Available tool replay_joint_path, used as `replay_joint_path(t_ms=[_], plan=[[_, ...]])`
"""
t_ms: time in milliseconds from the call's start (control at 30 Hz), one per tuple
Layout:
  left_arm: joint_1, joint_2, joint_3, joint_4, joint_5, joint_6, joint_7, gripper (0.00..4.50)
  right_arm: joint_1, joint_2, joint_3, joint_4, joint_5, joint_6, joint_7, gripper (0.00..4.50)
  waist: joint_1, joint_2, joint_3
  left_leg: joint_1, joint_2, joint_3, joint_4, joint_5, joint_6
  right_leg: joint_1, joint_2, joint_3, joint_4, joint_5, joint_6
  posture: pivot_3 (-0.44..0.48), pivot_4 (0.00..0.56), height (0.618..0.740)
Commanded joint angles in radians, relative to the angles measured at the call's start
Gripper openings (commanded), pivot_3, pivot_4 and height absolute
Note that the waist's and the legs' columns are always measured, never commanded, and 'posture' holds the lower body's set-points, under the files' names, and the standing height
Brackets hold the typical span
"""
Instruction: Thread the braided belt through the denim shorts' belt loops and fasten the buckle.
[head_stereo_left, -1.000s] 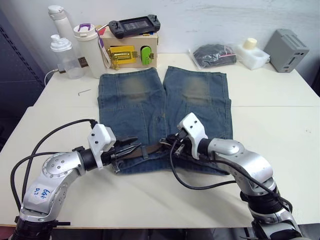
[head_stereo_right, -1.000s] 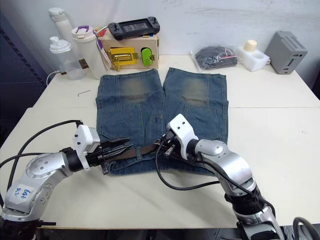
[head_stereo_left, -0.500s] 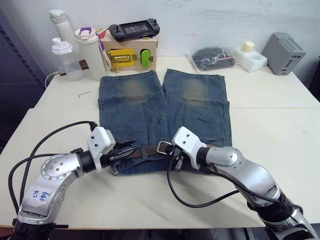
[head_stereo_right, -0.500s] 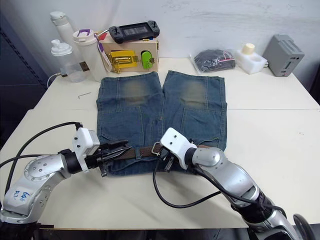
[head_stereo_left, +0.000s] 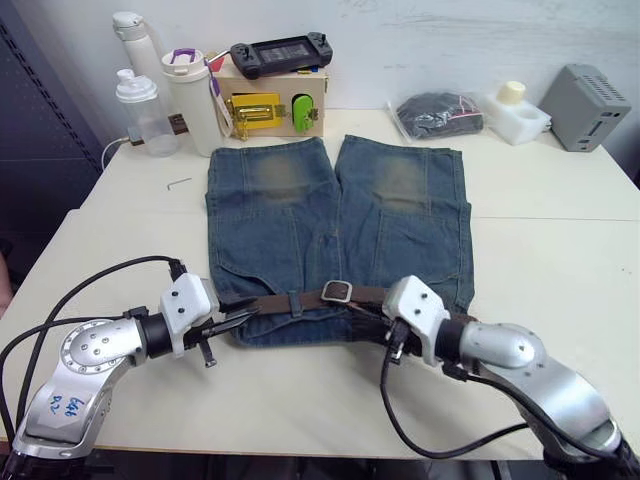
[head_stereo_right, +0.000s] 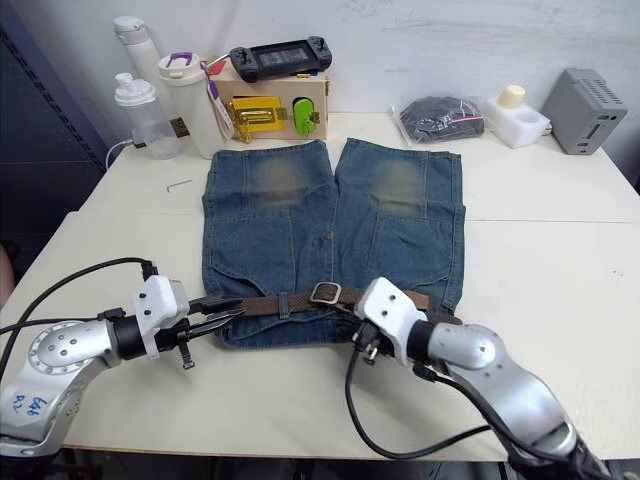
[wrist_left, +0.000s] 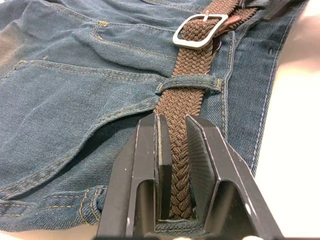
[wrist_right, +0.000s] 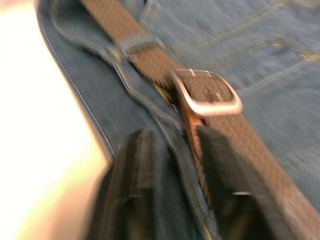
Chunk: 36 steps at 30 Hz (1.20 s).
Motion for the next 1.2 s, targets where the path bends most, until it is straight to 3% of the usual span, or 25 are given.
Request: replay_joint_path(t_ms=[33,67,267,367,567,967,1067,1200], plan=[[-0.006,-0.005,0.011,-0.023,-0.011,-0.008,0.005,0.94,0.054,-0.019,0.038,0.018,-0.174,-0.231,-0.050,3.52,-0.001,-0.001,0.000,0.000,0.000,0.000,0.000,0.000,0.000,0.000,0.000,0.000,0.000,0.000,0.000,0.000,0.150,0.645],[-0.006,-0.006,0.013,-0.023,-0.010,-0.008,0.005,0.94,0.066,-0.028,0.054,0.042,-0.231,-0.279,-0.067,3.87,-0.001,-0.001,0.000,0.000,0.001,0.000,0.000,0.000,0.000,0.000,0.000,0.000,-0.001,0.000,0.000,0.000,0.150,0.645],[-0.007,-0.003,0.017,-0.021,-0.008,-0.007,0.004,0.94,0.078,-0.003,0.064,0.120,-0.359,-0.389,-0.110,3.87,0.000,-0.001,0.001,0.000,0.001,0.001,0.000,0.000,0.000,-0.001,0.001,0.000,0.000,0.000,0.000,0.000,0.150,0.645],[-0.008,0.000,0.020,-0.023,-0.010,-0.004,0.002,0.94,0.098,0.012,0.056,0.126,-0.391,-0.431,-0.124,3.03,0.001,-0.001,0.002,0.000,0.001,0.001,0.000,0.000,0.000,0.000,0.001,0.000,0.000,0.000,0.000,0.000,0.150,0.645],[-0.006,-0.001,0.015,-0.033,-0.013,0.006,0.003,0.94,0.149,0.032,0.061,0.123,-0.477,-0.457,-0.148,0.08,0.007,-0.001,0.002,0.000,0.000,0.001,0.001,0.000,0.000,-0.001,0.001,0.000,0.000,0.000,0.000,0.000,0.150,0.645],[-0.111,0.036,-0.024,0.002,0.049,-0.001,-0.008,0.94,0.181,0.069,0.095,0.134,-0.592,-0.385,-0.116,0.02,0.025,-0.002,0.003,0.000,0.000,0.001,0.002,0.001,-0.001,-0.001,0.001,0.000,0.001,0.000,0.000,0.000,0.150,0.645],[-0.114,0.048,-0.022,0.002,0.038,0.010,-0.023,1.70,0.198,0.069,0.096,0.143,-0.621,-0.388,-0.118,0.00,0.023,-0.002,0.003,0.000,0.000,0.001,0.001,0.001,-0.001,-0.001,0.001,0.000,0.002,0.000,0.000,0.000,0.150,0.645],[-0.117,0.017,0.007,0.001,-0.006,0.038,-0.003,3.60,0.205,0.083,0.103,0.145,-0.638,-0.388,-0.116,0.00,0.024,-0.002,0.003,0.000,0.000,0.001,0.001,0.001,-0.001,-0.002,0.001,0.000,0.003,0.000,0.000,0.000,0.150,0.645]])
